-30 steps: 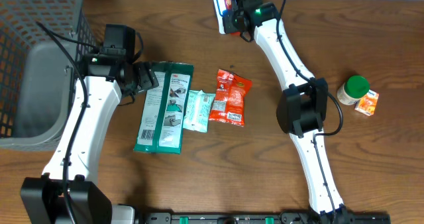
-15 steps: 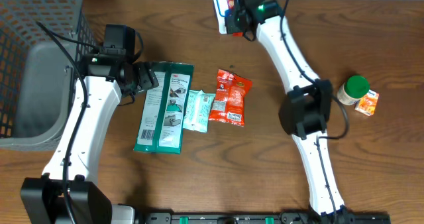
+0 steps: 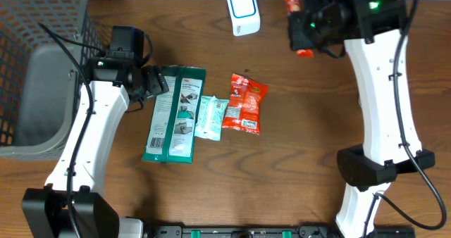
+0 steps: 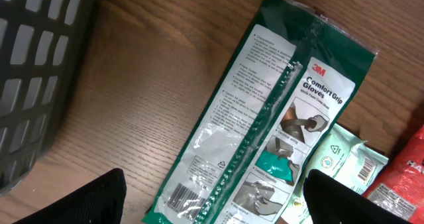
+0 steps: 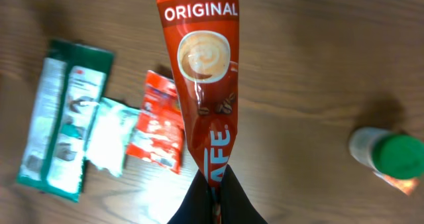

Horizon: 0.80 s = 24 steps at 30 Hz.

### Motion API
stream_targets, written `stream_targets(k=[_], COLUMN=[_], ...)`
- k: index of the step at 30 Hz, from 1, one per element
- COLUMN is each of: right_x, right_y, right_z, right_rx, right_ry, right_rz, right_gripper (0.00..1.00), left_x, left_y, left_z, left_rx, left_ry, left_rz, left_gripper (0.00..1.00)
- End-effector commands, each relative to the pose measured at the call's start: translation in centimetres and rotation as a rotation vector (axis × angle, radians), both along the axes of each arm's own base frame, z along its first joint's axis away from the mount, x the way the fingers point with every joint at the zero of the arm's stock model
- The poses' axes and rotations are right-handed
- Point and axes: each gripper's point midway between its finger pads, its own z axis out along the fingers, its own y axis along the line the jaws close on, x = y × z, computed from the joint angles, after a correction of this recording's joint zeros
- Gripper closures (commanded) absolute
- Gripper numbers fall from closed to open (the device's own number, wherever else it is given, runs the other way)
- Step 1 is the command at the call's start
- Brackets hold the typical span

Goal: Scan the item barcode
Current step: 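Carry the stick to the right table edge beside the jar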

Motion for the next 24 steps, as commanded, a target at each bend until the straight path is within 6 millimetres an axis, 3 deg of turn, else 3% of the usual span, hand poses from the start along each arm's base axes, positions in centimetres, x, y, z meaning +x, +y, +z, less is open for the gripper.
stream_targets(k=[1,5,9,16,21,24], right_x=[0.8,0.8,-0.1,-3.3,-4.3,-5.6], right_y=[-2.5,-4.4,-6.6,-14.6,-17.8,-18.9], right_z=[-1.8,-3.5,-6.7,-14.3,-20.2,-22.8], right_rx=[-0.062,-0.075,-0.113,-0.345,-0.342,-0.343], right_ry=[0.046,0.109,0.226,0.482,0.555,0.604], right_rz=[-0.039,-0.087,-0.131,-0.277,-0.350,-0.348], right_gripper=[0.99,0.99,0.99,0.99,0.99,0.99], left_x=[0.3,0.3,0.3,0.3,0.3,0.3], left_y=[0.3,0.3,0.3,0.3,0.3,0.3], left_z=[0.7,0.7,0.7,0.7,0.7,0.7], left_rx=[0.013,0.013,0.013,0.013,0.013,0.013], left_ry=[-0.018,-0.018,-0.018,-0.018,-0.018,-0.018], left_rz=[0.004,0.004,0.004,0.004,0.004,0.004], left_gripper=[0.14,0.14,0.14,0.14,0.14,0.14])
